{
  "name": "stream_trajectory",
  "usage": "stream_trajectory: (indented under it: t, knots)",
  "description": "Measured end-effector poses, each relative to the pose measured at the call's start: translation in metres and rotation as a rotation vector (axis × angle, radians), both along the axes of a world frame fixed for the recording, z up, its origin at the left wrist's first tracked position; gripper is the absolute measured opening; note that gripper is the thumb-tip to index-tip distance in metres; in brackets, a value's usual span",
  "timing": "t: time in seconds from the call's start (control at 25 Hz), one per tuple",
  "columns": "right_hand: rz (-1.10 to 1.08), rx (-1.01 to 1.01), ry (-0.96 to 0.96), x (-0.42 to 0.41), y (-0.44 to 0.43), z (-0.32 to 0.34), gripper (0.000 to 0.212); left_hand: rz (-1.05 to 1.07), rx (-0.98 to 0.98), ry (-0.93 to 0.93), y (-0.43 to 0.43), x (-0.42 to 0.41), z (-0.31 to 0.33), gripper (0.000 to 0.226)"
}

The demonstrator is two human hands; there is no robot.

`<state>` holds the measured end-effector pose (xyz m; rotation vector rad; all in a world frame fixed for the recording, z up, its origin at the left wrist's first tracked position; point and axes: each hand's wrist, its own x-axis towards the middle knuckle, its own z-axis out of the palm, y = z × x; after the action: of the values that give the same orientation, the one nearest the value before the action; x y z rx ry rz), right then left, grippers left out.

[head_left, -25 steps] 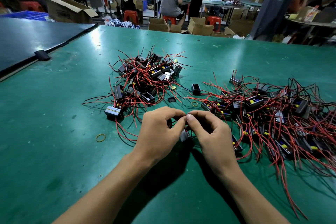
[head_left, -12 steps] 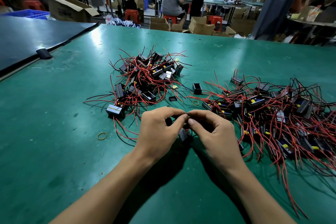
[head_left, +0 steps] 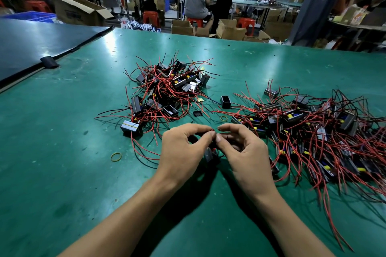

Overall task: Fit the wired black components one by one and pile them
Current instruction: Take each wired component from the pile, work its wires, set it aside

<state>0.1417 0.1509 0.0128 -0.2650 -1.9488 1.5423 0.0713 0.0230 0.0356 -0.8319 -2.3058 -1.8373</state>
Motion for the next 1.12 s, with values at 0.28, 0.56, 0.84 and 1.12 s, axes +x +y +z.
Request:
stream_trajectory:
  t: [0.28,0.56,0.84,1.12]
  knots:
    - [0.031,0.301,0.011,0.005,0.006,0.010,0.039,-0.081,-0.086,0.142,-0.003,-0.005,0.003,0.006]
    - [0.116,0.370,-0.058,0.007,0.016,0.015,0.018,-0.217,-0.136,0.118,-0.011,-0.017,0.004,0.003]
    - [0.073,0.494,-0.042,0.008,0.016,0.016,0.008,-0.259,-0.187,0.230,-0.014,-0.022,-0.001,0.005]
    - [0.016,0.392,-0.170,0.008,0.011,0.017,0.015,-0.221,-0.232,0.484,-0.012,-0.021,-0.002,0.007]
